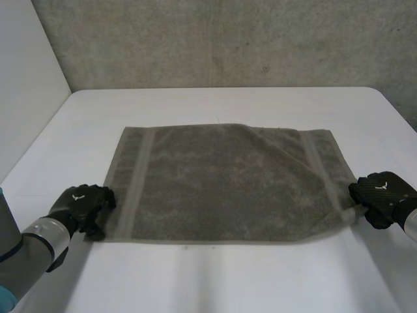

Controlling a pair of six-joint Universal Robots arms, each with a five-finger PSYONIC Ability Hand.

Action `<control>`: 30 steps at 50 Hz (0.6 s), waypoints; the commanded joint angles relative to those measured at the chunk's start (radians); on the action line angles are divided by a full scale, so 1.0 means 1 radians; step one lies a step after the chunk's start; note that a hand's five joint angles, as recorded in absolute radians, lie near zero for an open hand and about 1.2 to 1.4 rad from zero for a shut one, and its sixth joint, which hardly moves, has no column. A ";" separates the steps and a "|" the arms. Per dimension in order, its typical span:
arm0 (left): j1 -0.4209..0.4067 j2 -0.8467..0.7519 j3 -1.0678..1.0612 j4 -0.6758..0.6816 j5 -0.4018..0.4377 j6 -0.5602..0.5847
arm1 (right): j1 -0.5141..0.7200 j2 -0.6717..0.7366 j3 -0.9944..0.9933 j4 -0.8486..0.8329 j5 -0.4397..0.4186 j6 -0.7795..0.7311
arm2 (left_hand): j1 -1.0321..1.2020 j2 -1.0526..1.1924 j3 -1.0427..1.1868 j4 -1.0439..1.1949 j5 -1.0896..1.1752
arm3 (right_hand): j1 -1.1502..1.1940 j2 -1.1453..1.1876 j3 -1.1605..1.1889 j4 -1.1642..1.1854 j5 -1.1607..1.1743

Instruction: Fold the towel.

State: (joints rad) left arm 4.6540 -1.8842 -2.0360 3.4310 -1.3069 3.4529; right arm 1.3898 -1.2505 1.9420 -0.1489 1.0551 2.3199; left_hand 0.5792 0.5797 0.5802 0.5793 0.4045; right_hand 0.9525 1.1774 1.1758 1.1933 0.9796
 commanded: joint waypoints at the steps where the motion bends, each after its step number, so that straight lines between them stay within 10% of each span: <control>1: -0.009 0.020 -0.013 -0.010 -0.002 0.000 | 0.000 0.009 0.000 0.000 0.000 -0.002 | -0.090 -0.090 -0.091 -0.090 -0.090 | 0.444 0.219 0.220 0.203 0.242; 30: 0.002 -0.049 0.030 0.050 -0.006 0.040 | 0.000 0.013 -0.002 -0.001 0.000 -0.002 | 0.139 0.139 0.138 0.139 0.139 | 0.444 0.219 0.220 0.203 0.242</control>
State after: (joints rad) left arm 4.6567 -1.9197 -2.0177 3.4484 -1.3107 3.4693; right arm 1.3898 -1.2380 1.9405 -0.1498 1.0555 2.3178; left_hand 0.5753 0.5670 0.5666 0.5677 0.3829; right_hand 0.9525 1.1774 1.1758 1.1933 0.9797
